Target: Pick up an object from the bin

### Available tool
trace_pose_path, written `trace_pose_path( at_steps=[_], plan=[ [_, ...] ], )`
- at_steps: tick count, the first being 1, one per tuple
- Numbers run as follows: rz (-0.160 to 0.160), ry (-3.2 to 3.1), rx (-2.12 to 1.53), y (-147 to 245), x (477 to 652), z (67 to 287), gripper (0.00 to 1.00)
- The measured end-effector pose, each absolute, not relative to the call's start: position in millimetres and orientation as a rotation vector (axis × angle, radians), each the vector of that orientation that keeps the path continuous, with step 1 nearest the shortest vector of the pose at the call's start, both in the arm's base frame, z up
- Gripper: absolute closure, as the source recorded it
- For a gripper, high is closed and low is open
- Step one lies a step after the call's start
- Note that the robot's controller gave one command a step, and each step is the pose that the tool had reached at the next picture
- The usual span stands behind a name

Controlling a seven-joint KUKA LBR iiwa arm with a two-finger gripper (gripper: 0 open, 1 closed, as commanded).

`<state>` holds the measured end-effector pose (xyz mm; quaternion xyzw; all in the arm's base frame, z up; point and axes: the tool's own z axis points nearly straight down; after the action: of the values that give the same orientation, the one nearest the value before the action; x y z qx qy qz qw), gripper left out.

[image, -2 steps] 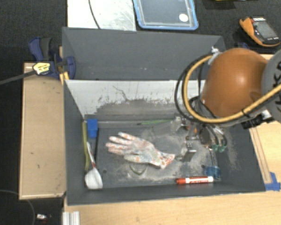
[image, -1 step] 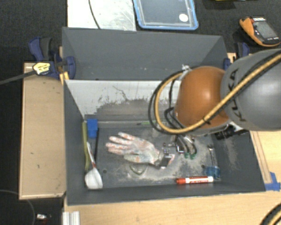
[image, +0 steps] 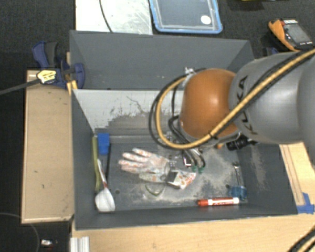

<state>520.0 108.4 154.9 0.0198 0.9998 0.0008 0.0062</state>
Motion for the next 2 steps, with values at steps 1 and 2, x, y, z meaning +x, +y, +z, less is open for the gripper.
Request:
trace_pose_path(
  at_steps=[1,2],
  plan=[
    [0.005,3.127,0.171,115,518.9,146,0.0],
    [0.015,3.097,0.442,107,534.2,70,0.0]
  ],
)
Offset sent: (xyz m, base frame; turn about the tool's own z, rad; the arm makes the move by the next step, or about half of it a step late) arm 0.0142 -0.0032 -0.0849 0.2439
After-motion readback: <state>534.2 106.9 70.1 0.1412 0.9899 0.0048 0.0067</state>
